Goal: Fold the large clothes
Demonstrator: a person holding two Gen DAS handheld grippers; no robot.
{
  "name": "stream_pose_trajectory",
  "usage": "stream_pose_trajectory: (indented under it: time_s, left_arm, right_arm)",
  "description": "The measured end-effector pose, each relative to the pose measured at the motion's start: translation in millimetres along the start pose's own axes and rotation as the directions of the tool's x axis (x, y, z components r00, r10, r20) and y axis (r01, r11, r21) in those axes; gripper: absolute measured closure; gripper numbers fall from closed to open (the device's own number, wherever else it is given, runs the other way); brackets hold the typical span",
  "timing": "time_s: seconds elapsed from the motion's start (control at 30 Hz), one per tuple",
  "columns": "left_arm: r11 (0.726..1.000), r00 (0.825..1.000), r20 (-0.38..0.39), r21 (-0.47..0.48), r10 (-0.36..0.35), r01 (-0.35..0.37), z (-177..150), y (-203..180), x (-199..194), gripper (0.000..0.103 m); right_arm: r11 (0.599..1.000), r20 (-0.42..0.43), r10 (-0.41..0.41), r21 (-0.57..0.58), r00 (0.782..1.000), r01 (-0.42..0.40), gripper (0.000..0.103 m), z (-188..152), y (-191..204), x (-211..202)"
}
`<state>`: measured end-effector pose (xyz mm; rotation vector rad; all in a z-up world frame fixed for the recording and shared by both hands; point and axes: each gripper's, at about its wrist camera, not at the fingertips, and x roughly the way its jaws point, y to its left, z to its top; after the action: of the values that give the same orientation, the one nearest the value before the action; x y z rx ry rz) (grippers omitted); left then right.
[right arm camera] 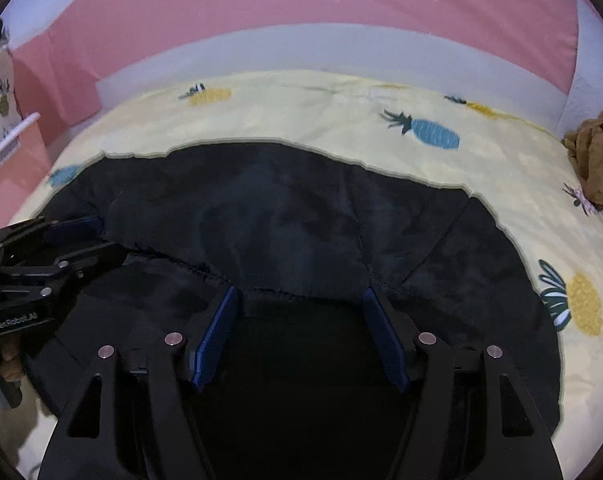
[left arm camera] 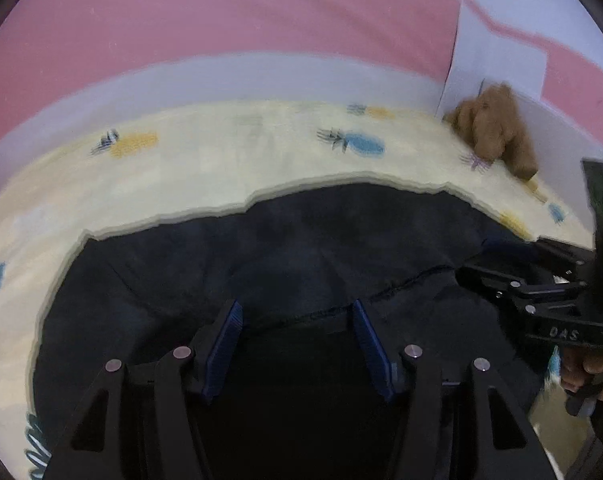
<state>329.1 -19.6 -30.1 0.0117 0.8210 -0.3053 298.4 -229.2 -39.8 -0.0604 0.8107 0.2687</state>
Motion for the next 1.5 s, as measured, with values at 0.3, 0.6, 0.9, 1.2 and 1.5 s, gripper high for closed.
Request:
stream_pose_trajectory:
  time_s: [0.3,0.6,0.9,1.2,1.5]
  left_arm:
    - [0.999,0.999,-0.024,-0.013,0.048,-0.048,-2.6,-3.8,27.6,0.045]
    - [0.997,0.997,-0.008,-0.002,0.078,-0.078,-1.2,-6.9,20.0,0.044]
    - [0.995,0.995,0.029,0.027,0.093,-0.094,8.8,-2.6,-10.0,0.045]
    - [0.968,0.966,0.055,-0.010,0.253,-0.252,0.8,68.2,-21.2,0.045]
    - [0.977,0.972,0.109,-0.074,0.209,-0.202,12.9,98.7,-31.1,0.045]
  right_arm:
    - [1.000,-0.046,-0.018,-0.002,0.999,0.018,0.037,-3.7,-2.9,22.4]
    - [0.999,0.010,0.005,0.043,1.000,-0.005,0.037,1.1,-5.9,-4.2]
    - [0.997,0.083,-0.040,0.073,0.996,0.034,0.037,9.0,-41.1,-34.7]
    - [0.983,0.040,-0.097,0.160,0.995,0.089,0.035,-15.0,-103.6,-6.6]
    - [0.984,0.067,-0.116,0.143,0.991,0.105,0.035,19.4,-108.6,-17.2]
